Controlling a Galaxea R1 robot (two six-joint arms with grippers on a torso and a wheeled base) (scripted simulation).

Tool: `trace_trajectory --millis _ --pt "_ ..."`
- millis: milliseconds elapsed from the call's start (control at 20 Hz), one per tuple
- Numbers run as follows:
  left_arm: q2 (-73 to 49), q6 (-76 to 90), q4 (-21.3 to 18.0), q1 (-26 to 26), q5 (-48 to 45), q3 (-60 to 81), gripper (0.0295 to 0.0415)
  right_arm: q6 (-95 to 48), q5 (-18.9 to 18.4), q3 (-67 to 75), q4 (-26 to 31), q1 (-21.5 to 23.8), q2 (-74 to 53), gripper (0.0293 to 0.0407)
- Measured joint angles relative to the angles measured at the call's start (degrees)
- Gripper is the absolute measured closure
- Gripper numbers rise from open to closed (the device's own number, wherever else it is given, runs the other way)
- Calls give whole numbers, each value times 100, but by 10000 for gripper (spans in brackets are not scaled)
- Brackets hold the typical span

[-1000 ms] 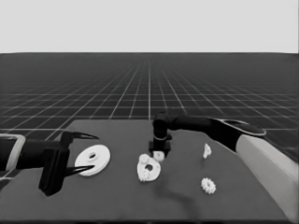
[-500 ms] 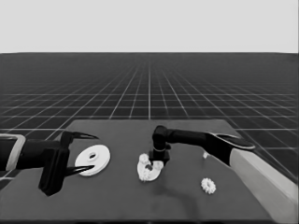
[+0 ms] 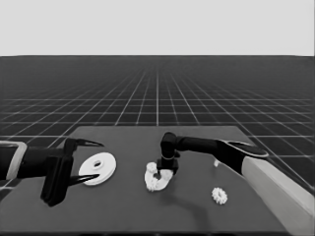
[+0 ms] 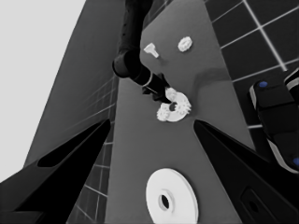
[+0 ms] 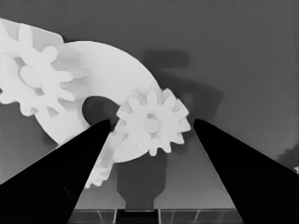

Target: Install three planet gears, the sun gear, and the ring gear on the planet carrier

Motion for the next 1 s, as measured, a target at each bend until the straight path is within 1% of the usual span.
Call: trace_trajectory --millis 50,100,150,250,500,550,600,650,750,1000 --pt "0 0 0 0 0 0 326 191 -172 332 301 301 -103 315" --pt "0 0 0 0 0 0 326 278 -251 479 504 547 -142 315" --pt "0 0 0 0 0 0 326 316 -288 541 630 689 -157 315" --pt "0 0 0 0 0 0 326 341 -319 582 751 815 -166 315" --pt "0 0 0 0 0 0 326 348 -332 594 812 870 -169 315" --pt "0 0 0 0 0 0 326 902 -405 2884 745 835 -1601 315" --pt "0 0 0 0 0 0 326 757 -386 3864 724 801 -2901 315" --pt "0 0 0 0 0 0 326 397 -320 4171 720 786 -3653 315" --pt "0 0 0 0 0 0 326 -106 -222 4272 730 778 -4316 315" --pt "0 0 0 0 0 0 326 -400 -163 4264 745 777 -4599 315"
